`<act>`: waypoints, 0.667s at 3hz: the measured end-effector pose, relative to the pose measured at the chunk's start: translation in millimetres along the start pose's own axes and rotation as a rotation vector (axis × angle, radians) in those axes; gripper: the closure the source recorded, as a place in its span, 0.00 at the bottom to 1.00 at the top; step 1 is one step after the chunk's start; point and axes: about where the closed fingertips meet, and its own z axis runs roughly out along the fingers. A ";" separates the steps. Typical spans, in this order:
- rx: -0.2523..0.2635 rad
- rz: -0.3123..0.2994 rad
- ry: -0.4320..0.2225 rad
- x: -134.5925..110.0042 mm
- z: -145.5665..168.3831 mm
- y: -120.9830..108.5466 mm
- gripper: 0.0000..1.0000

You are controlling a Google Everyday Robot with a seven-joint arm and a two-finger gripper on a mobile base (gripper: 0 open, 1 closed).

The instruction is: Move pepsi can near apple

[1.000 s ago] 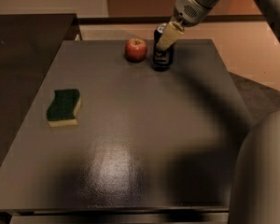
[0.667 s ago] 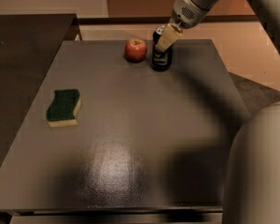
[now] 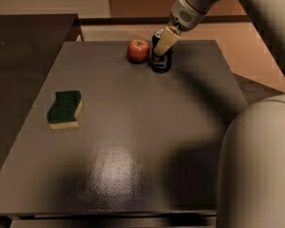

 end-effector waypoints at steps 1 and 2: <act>-0.003 0.000 0.001 -0.4 3.1 0.2 0.00; -0.003 -0.001 0.001 -0.4 3.2 0.3 0.00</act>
Offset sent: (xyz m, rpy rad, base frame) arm 0.0007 0.0016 -0.0023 0.0003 0.0025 0.0018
